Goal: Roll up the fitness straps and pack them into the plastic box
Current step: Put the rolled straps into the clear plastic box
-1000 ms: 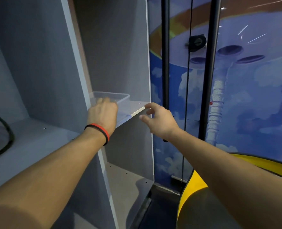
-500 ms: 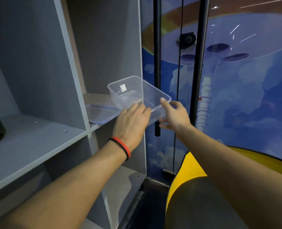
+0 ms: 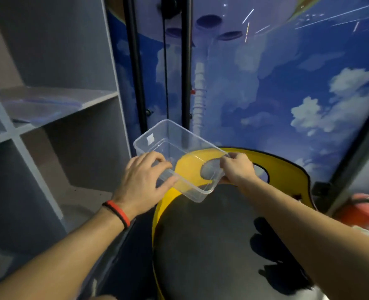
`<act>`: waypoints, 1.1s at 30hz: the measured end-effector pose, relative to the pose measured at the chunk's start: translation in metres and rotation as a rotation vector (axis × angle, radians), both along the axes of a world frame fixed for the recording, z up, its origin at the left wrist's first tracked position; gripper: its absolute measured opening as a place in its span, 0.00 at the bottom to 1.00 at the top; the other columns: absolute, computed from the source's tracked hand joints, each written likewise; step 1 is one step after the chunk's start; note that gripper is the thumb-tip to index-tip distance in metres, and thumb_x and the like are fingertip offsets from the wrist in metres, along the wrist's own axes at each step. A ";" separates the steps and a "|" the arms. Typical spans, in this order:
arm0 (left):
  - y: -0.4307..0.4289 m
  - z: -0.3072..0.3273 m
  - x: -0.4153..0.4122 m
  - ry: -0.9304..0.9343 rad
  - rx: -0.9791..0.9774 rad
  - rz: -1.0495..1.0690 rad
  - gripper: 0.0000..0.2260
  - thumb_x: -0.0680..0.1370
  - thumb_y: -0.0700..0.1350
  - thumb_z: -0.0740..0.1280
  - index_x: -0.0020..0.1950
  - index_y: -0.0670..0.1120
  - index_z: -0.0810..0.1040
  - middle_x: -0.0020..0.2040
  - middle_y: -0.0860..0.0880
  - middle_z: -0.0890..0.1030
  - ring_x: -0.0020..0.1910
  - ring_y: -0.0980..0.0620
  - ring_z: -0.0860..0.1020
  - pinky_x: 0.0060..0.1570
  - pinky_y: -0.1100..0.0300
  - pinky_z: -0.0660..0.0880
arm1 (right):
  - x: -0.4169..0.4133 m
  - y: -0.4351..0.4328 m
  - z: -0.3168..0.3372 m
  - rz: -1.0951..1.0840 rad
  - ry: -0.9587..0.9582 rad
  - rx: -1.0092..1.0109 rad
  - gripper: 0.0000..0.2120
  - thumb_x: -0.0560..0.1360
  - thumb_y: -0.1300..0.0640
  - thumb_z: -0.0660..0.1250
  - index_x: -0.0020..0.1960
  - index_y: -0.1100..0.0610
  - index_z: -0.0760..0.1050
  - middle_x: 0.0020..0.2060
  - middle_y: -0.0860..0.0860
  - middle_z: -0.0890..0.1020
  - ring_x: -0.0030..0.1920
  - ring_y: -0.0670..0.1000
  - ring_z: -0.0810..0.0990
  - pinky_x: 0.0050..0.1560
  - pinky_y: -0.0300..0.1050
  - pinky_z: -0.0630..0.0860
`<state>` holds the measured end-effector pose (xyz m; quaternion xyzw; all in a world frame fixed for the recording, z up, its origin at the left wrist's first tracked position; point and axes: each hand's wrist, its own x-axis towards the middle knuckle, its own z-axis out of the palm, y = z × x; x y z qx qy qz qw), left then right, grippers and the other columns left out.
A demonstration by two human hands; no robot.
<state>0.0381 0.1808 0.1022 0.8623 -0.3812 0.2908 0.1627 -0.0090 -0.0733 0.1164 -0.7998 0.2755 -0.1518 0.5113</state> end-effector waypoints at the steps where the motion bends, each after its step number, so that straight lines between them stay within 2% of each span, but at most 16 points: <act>1: -0.004 -0.009 -0.002 0.037 -0.015 0.000 0.21 0.79 0.63 0.58 0.58 0.51 0.82 0.56 0.52 0.76 0.56 0.49 0.76 0.58 0.49 0.70 | -0.008 -0.014 -0.015 -0.006 0.016 -0.003 0.10 0.70 0.55 0.61 0.46 0.56 0.78 0.41 0.57 0.83 0.38 0.59 0.86 0.39 0.55 0.85; 2: -0.008 -0.019 -0.003 0.083 -0.046 0.003 0.20 0.79 0.61 0.59 0.58 0.50 0.82 0.57 0.52 0.75 0.57 0.49 0.76 0.59 0.49 0.70 | -0.017 -0.028 -0.030 -0.011 0.035 -0.035 0.11 0.69 0.53 0.61 0.45 0.56 0.78 0.42 0.58 0.83 0.41 0.60 0.86 0.40 0.58 0.85; 5: -0.025 -0.048 -0.015 0.285 -0.195 -0.012 0.14 0.79 0.51 0.68 0.63 0.49 0.80 0.62 0.53 0.72 0.61 0.51 0.74 0.63 0.50 0.73 | -0.056 -0.060 -0.065 -0.003 0.124 -0.128 0.13 0.69 0.51 0.60 0.43 0.56 0.79 0.39 0.56 0.84 0.40 0.59 0.85 0.39 0.59 0.85; 7: -0.042 -0.071 -0.026 0.418 -0.286 0.009 0.18 0.78 0.44 0.72 0.68 0.48 0.77 0.66 0.52 0.70 0.65 0.53 0.72 0.67 0.53 0.70 | -0.079 -0.078 -0.085 -0.009 0.184 -0.169 0.12 0.70 0.51 0.60 0.41 0.58 0.78 0.36 0.57 0.83 0.39 0.60 0.85 0.39 0.61 0.84; 9: -0.059 -0.097 -0.032 0.605 -0.366 0.068 0.23 0.78 0.42 0.72 0.72 0.47 0.74 0.69 0.50 0.71 0.67 0.53 0.72 0.69 0.53 0.69 | -0.098 -0.095 -0.103 0.000 0.243 -0.223 0.12 0.70 0.52 0.61 0.40 0.60 0.77 0.36 0.58 0.83 0.39 0.61 0.84 0.41 0.61 0.83; 11: -0.072 -0.119 -0.037 0.955 -0.424 0.125 0.25 0.79 0.44 0.70 0.76 0.47 0.69 0.66 0.48 0.77 0.65 0.49 0.77 0.67 0.47 0.74 | -0.112 -0.107 -0.120 0.031 0.308 -0.257 0.12 0.70 0.52 0.62 0.41 0.59 0.78 0.36 0.57 0.84 0.39 0.61 0.84 0.42 0.60 0.83; 13: -0.081 -0.139 -0.042 1.153 -0.386 0.171 0.18 0.80 0.43 0.69 0.70 0.47 0.76 0.57 0.47 0.83 0.56 0.46 0.82 0.59 0.43 0.79 | -0.123 -0.112 -0.132 0.072 0.351 -0.288 0.10 0.73 0.52 0.62 0.43 0.58 0.78 0.37 0.56 0.84 0.38 0.59 0.84 0.43 0.60 0.83; 15: -0.086 -0.153 -0.049 1.148 -0.281 0.212 0.09 0.79 0.40 0.66 0.57 0.47 0.82 0.47 0.47 0.85 0.49 0.45 0.83 0.53 0.43 0.81 | -0.129 -0.114 -0.142 0.111 0.388 -0.333 0.10 0.77 0.53 0.62 0.45 0.59 0.77 0.39 0.55 0.83 0.40 0.58 0.83 0.45 0.56 0.82; 16: -0.089 -0.158 -0.053 1.134 -0.248 0.228 0.09 0.80 0.40 0.65 0.55 0.47 0.82 0.45 0.47 0.85 0.47 0.45 0.83 0.52 0.44 0.81 | -0.130 -0.113 -0.145 0.134 0.412 -0.369 0.10 0.78 0.53 0.63 0.45 0.59 0.76 0.39 0.54 0.83 0.41 0.58 0.82 0.43 0.52 0.80; 19: -0.093 -0.167 -0.064 1.132 -0.176 0.256 0.09 0.81 0.39 0.63 0.56 0.49 0.80 0.46 0.49 0.84 0.47 0.47 0.82 0.49 0.51 0.81 | -0.133 -0.112 -0.157 0.178 0.425 -0.452 0.09 0.80 0.57 0.63 0.41 0.56 0.72 0.36 0.50 0.77 0.37 0.54 0.76 0.35 0.47 0.67; 22: -0.093 -0.175 -0.067 1.175 -0.154 0.263 0.15 0.80 0.35 0.65 0.60 0.52 0.78 0.47 0.53 0.82 0.49 0.48 0.81 0.51 0.49 0.82 | -0.136 -0.116 -0.166 0.198 0.411 -0.491 0.05 0.76 0.58 0.67 0.42 0.55 0.73 0.38 0.50 0.78 0.37 0.52 0.75 0.32 0.43 0.64; 23: -0.092 -0.177 -0.068 1.176 -0.143 0.264 0.16 0.80 0.34 0.64 0.62 0.52 0.77 0.47 0.54 0.81 0.49 0.48 0.81 0.51 0.48 0.82 | -0.138 -0.116 -0.166 0.212 0.414 -0.505 0.03 0.75 0.58 0.68 0.44 0.55 0.75 0.39 0.50 0.78 0.37 0.51 0.76 0.31 0.42 0.64; 25: -0.093 -0.179 -0.071 1.157 -0.130 0.263 0.17 0.80 0.33 0.64 0.62 0.53 0.76 0.46 0.56 0.79 0.49 0.49 0.80 0.50 0.49 0.82 | -0.141 -0.117 -0.165 0.242 0.398 -0.539 0.06 0.74 0.56 0.71 0.49 0.55 0.77 0.41 0.49 0.80 0.40 0.52 0.77 0.32 0.41 0.67; 27: -0.094 -0.179 -0.073 1.152 -0.139 0.254 0.18 0.80 0.33 0.64 0.63 0.52 0.76 0.44 0.57 0.78 0.47 0.51 0.80 0.47 0.52 0.81 | -0.145 -0.115 -0.161 0.243 0.347 -0.575 0.13 0.73 0.53 0.73 0.54 0.56 0.78 0.44 0.51 0.82 0.43 0.55 0.80 0.39 0.48 0.75; 30: -0.094 -0.178 -0.076 1.150 -0.141 0.260 0.19 0.79 0.32 0.64 0.67 0.49 0.76 0.44 0.57 0.78 0.46 0.52 0.79 0.44 0.56 0.78 | -0.156 -0.118 -0.150 0.238 0.279 -0.679 0.15 0.76 0.49 0.71 0.58 0.55 0.79 0.49 0.52 0.84 0.48 0.57 0.81 0.46 0.51 0.78; 33: -0.093 -0.177 -0.079 1.166 -0.131 0.262 0.21 0.79 0.32 0.64 0.68 0.49 0.75 0.44 0.56 0.79 0.47 0.50 0.80 0.47 0.52 0.81 | -0.174 -0.132 -0.141 0.305 0.306 -0.814 0.16 0.76 0.47 0.69 0.60 0.53 0.79 0.52 0.51 0.81 0.52 0.56 0.80 0.49 0.52 0.78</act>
